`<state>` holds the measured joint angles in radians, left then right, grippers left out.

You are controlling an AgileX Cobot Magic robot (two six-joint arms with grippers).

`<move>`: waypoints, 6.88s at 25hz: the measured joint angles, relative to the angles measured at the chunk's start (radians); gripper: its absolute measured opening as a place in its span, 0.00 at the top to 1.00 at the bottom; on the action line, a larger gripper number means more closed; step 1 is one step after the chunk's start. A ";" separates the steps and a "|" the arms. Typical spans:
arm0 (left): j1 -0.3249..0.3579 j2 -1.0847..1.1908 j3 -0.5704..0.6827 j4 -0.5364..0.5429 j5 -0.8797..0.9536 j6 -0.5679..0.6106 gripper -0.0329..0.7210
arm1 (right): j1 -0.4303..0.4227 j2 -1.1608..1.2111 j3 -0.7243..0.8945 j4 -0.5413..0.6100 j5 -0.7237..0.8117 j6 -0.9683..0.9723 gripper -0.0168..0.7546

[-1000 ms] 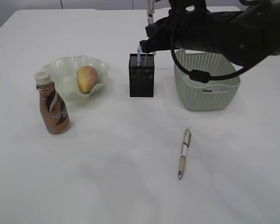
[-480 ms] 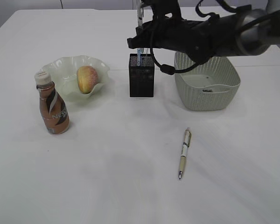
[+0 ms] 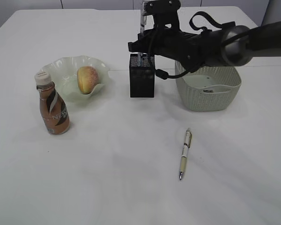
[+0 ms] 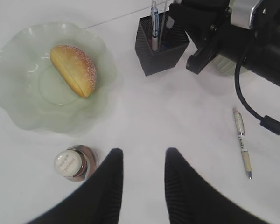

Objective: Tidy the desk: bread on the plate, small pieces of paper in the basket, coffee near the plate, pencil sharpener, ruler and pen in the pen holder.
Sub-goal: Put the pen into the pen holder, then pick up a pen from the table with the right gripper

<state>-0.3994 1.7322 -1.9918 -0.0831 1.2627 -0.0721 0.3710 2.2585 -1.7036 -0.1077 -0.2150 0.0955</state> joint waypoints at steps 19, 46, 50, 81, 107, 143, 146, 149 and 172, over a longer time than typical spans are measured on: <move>0.000 -0.002 0.000 0.002 0.000 0.000 0.66 | -0.002 0.064 -0.009 0.041 -0.018 -0.045 0.79; 0.000 -0.002 0.000 0.029 0.000 0.000 0.66 | -0.002 -0.142 -0.230 0.138 0.903 -0.023 0.60; 0.000 -0.002 0.000 0.029 0.000 0.000 0.66 | -0.002 -0.165 -0.355 0.163 1.228 -0.020 0.60; 0.114 -0.312 0.282 -0.015 0.004 -0.086 0.64 | 0.004 -0.439 0.121 0.240 1.466 0.130 0.40; 0.114 -0.483 0.783 -0.082 -0.013 -0.100 0.44 | 0.004 -0.209 0.125 0.152 1.378 0.417 0.40; 0.114 -0.483 0.783 -0.082 -0.015 -0.100 0.45 | 0.006 -0.037 0.125 0.248 1.291 0.488 0.40; 0.114 -0.483 0.783 -0.082 -0.015 -0.100 0.45 | 0.006 -0.037 0.125 0.248 1.291 0.490 0.40; 0.114 -0.483 0.783 -0.082 -0.015 -0.100 0.45 | 0.006 -0.037 0.125 0.248 1.291 0.490 0.40; 0.114 -0.483 0.783 -0.082 -0.015 -0.100 0.48 | 0.006 -0.023 0.121 0.273 1.292 0.492 0.40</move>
<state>-0.2850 1.2495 -1.2092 -0.1650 1.2478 -0.1723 0.3767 2.2357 -1.5824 0.1653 1.0772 0.5877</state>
